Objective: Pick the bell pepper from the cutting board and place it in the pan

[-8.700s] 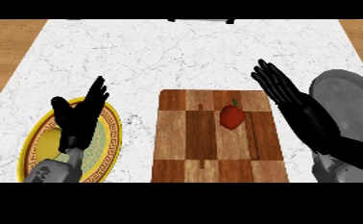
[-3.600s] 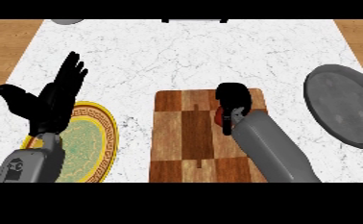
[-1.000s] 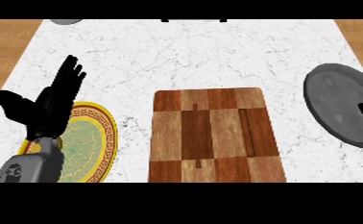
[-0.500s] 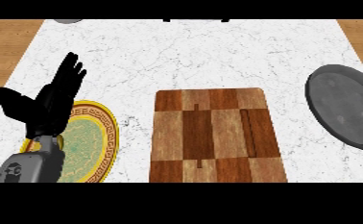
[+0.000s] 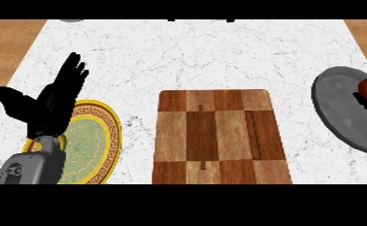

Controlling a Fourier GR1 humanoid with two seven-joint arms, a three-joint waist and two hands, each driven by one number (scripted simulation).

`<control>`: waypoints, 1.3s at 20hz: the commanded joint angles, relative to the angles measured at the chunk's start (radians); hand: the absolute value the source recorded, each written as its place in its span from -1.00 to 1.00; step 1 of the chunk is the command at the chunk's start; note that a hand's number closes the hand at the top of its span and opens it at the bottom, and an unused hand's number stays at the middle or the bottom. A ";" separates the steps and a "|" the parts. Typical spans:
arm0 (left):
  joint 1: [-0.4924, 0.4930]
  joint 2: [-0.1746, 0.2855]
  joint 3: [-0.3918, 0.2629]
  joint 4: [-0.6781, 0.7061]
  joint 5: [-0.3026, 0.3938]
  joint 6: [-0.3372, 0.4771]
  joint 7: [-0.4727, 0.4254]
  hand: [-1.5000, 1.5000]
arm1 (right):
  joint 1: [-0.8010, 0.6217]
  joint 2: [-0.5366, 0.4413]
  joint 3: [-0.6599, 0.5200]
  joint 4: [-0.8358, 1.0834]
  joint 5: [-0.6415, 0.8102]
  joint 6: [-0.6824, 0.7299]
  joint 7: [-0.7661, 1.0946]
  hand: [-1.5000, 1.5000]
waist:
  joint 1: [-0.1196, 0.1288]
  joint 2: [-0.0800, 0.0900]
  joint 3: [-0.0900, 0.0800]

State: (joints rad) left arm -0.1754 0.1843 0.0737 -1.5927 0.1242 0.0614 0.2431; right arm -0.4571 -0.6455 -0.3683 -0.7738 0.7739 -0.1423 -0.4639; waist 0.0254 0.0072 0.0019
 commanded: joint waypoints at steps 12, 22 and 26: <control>0.004 -0.049 -0.038 -0.058 -0.032 0.044 0.039 0.00 | -0.160 -0.051 -0.138 0.479 -0.104 0.065 -0.181 -1.00 | 0.002 0.000 0.002; -0.003 -0.018 0.004 0.027 -0.023 0.009 -0.022 0.00 | -0.071 -0.255 -0.384 0.585 -0.376 0.464 -0.325 -1.00 | -0.025 0.003 0.003; 0.025 0.003 0.022 -0.017 -0.001 -0.011 -0.013 0.00 | 0.010 -0.341 -0.422 0.617 -0.423 0.656 -0.398 -1.00 | -0.016 0.001 0.004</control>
State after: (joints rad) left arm -0.1634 0.1795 0.0937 -1.6002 0.1223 0.0609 0.2380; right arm -0.5046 -0.9116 -0.7456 -0.1894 0.4025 0.3452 -0.7891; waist 0.0064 0.0074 0.0050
